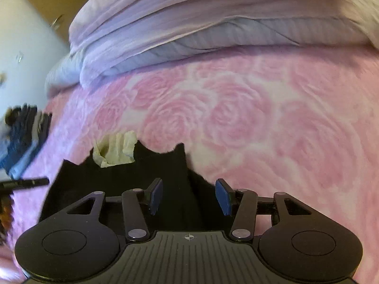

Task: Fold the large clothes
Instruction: 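Grasp the folded edge of the black sweater with both grippers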

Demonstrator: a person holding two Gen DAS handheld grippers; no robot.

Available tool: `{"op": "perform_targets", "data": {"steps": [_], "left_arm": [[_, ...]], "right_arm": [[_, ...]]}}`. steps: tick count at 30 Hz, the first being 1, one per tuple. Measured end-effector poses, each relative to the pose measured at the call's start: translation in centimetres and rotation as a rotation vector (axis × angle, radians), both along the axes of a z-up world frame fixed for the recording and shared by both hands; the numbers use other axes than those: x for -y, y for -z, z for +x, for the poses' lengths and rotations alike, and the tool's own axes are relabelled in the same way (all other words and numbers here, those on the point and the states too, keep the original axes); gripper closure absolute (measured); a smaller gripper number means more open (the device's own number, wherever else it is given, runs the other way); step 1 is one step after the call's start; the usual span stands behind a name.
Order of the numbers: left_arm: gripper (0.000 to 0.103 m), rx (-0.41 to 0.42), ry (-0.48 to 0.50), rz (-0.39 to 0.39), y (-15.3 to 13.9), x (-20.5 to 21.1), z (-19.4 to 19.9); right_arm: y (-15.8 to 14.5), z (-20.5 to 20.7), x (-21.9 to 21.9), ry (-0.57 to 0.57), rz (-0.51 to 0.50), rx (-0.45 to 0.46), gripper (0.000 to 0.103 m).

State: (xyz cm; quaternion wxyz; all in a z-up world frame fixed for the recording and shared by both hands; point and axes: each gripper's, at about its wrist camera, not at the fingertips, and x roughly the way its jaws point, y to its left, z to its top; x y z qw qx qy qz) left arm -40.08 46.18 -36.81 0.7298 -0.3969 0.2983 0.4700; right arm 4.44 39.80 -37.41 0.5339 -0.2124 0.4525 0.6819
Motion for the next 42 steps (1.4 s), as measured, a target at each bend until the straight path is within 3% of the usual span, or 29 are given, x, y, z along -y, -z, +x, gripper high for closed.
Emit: {"op": "perform_targets", "data": {"steps": [3, 4, 5, 6, 7, 8, 9, 12, 15, 21, 25, 27, 29, 32, 39, 42], "left_arm": [[0.068, -0.068, 0.056, 0.012, 1.2, -1.3, 1.5], [0.074, -0.074, 0.069, 0.013, 1.5, -1.6, 1.6], [0.094, -0.077, 0.078, 0.015, 1.7, -1.8, 1.7], [0.101, -0.077, 0.085, 0.018, 1.8, -1.9, 1.7], [0.101, -0.082, 0.085, 0.026, 1.7, -1.9, 1.7], [0.101, -0.080, 0.084, 0.051, 1.5, -1.7, 1.6], [0.101, -0.067, 0.090, 0.080, 1.0, -1.4, 1.4], [0.101, -0.055, 0.082, 0.153, -0.1, -0.7, 1.0], [0.101, -0.064, 0.045, 0.160, 0.0, -1.9, 1.1], [0.100, -0.133, 0.046, 0.161, 1.7, -5.4, 3.6], [0.094, -0.236, 0.059, 0.100, 4.4, -6.4, 5.0], [0.087, -0.225, 0.026, 0.102, 4.2, -5.7, 4.3], [0.074, -0.167, -0.012, 0.070, 3.1, -4.5, 2.3], [0.069, -0.131, -0.038, 0.042, 1.0, -1.1, -1.0], [0.064, 0.055, -0.227, -0.146, -1.7, 10.3, -8.2], [0.054, 0.137, -0.304, -0.184, -1.1, 13.0, -9.2]], "right_arm": [[1.7, -0.6, -1.8, -0.007, -0.009, -0.003, 0.057], [2.2, -0.6, -2.2, 0.001, -0.012, -0.014, 0.057], [2.8, -0.6, -2.5, 0.005, -0.011, -0.033, 0.057], [3.2, -0.6, -2.8, -0.002, -0.008, -0.056, 0.059], [3.3, -0.7, -2.9, -0.023, 0.004, -0.069, 0.093], [3.0, -1.1, -2.7, -0.042, 0.032, -0.039, 0.103], [2.3, -1.2, -2.2, -0.051, 0.078, -0.005, 0.103], [0.5, -0.1, -0.6, -0.015, 0.169, -0.025, 0.103], [-0.2, 1.0, -0.5, 0.047, 0.199, 0.004, 0.103], [1.0, 1.0, -2.8, 0.090, 0.177, 0.082, 0.103], [4.2, 1.0, -4.2, 0.119, 0.016, 0.097, 0.103], [4.6, 1.0, -4.1, 0.120, -0.048, 0.125, 0.099], [3.5, 1.9, -2.5, 0.164, -0.035, 0.118, 0.075], [1.0, 4.3, 1.9, 0.251, -0.016, 0.044, 0.054], [-1.0, 5.4, 12.6, 0.291, -0.148, -0.141, 0.052], [-0.8, 5.1, 15.5, 0.362, -0.175, -0.226, 0.052]]}}
